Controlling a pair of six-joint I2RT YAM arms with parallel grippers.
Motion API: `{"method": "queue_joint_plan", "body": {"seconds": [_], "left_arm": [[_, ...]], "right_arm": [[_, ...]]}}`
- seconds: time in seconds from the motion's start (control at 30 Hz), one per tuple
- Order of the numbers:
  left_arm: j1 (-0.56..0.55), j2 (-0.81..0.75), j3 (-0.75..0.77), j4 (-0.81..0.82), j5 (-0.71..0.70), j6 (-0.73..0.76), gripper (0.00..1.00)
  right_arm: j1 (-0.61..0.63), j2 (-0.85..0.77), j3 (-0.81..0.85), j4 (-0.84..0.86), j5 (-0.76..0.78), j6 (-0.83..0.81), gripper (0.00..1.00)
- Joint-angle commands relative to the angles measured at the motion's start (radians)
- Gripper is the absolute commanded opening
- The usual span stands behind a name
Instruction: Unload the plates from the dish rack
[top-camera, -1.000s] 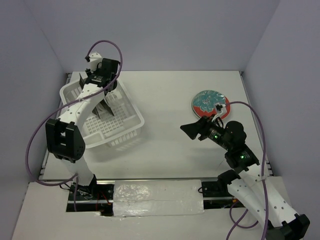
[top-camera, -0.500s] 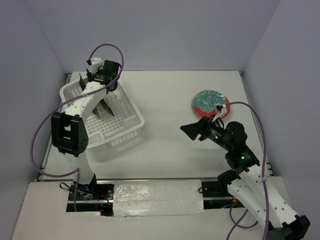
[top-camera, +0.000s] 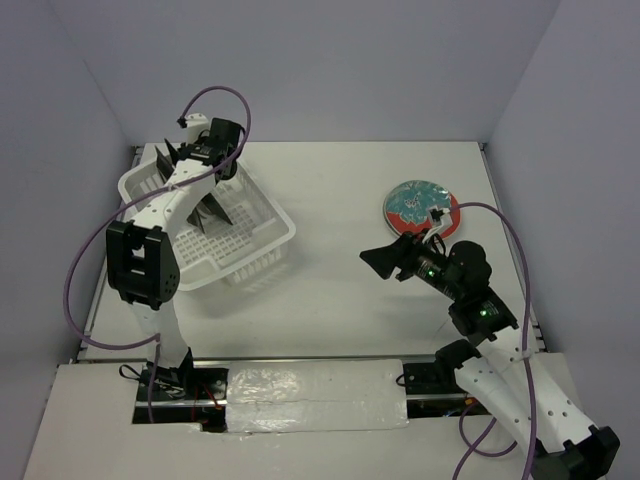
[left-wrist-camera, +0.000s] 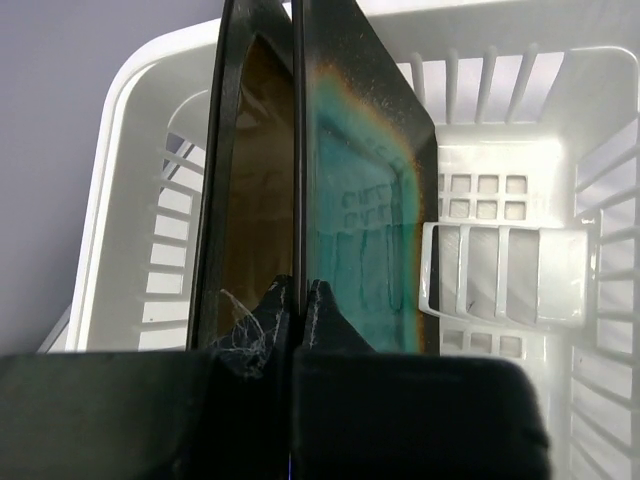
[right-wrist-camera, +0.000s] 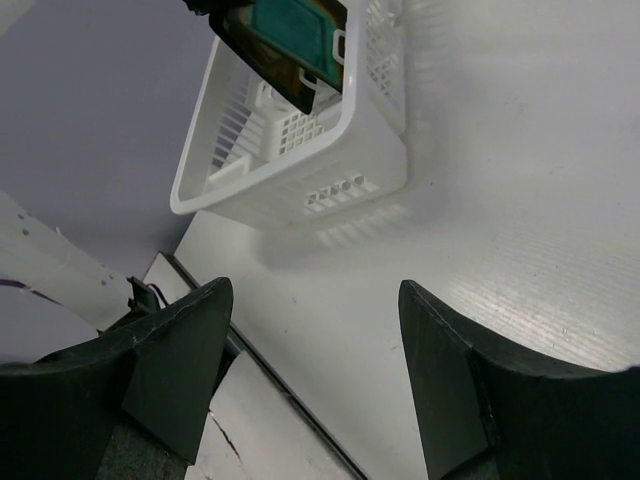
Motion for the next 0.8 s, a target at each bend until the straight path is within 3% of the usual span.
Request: {"method": "queue_joint_plan", "body": {"seconds": [0.0, 0.6, 0.77], "left_arm": [[0.012, 0.01, 0.048, -0.001, -0.038, -0.062, 0.0], [0.012, -0.039, 0.228, -0.088, -0.102, 0.007, 0.0], [0.012, -0.082, 0.209, -0.064, -0.107, 0.041, 0.0]], "right_arm": [[0.008, -0.007, 0.011, 0.033, -0.003, -0.019, 0.74], [0.006, -0.033, 0.022, 0.013, 0.014, -0.029, 0.74], [0.008, -0.037, 0.025, 0.007, 0.031, -0.036, 0.74]]}}
